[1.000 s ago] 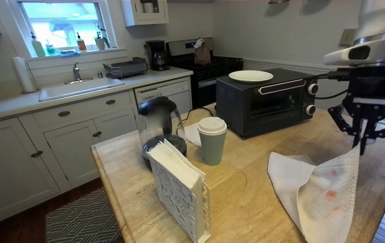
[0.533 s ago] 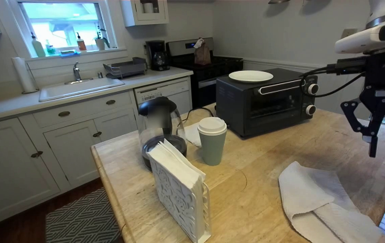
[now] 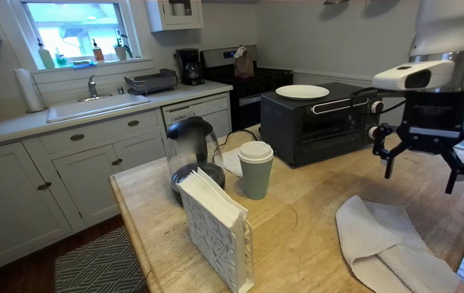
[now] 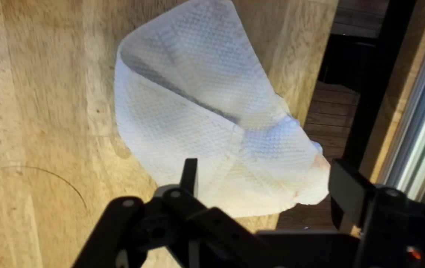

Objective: Remove the towel from the plate which is on top of the oven and spread it on the table

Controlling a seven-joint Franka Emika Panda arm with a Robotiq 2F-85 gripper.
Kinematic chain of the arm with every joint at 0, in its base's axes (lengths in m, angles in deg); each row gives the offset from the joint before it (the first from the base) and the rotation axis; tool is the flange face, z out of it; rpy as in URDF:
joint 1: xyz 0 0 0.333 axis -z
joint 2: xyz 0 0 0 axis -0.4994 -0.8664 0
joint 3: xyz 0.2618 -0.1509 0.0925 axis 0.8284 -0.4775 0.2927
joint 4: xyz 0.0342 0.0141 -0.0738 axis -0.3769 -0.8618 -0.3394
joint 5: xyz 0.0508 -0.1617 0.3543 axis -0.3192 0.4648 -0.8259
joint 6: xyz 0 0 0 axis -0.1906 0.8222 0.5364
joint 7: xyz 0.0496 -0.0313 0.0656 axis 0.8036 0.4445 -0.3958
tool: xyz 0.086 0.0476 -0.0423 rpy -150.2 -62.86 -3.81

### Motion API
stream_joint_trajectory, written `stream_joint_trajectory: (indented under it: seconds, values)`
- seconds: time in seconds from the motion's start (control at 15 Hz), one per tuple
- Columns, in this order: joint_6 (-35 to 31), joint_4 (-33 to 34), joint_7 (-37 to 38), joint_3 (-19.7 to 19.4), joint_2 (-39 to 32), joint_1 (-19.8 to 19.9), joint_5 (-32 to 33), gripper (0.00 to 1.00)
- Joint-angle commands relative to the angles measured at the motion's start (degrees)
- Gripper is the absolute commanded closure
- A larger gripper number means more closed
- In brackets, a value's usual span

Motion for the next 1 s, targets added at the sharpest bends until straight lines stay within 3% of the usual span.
stream_joint_trajectory:
  seconds: [0.0, 0.13, 0.2, 0.73, 0.8, 0.93]
  values:
    - [-10.1, 0.0, 3.2, -1.9, -6.9, 1.1, -0.5, 0.0]
    - [-11.8, 0.0, -0.1, -3.5, -9.5, 1.1, -1.0, 0.0]
    - [-9.2, 0.0, 1.7, -2.4, -6.9, 0.9, -0.1, 0.0]
    - [-9.5, 0.1, 1.6, -2.4, -7.7, 0.9, -0.1, 0.0]
    - [-8.0, 0.1, -5.2, -3.6, -6.7, 0.6, 0.5, 0.0]
    - [-11.6, 0.2, -14.3, -5.6, -5.8, -0.3, -3.8, 0.0]
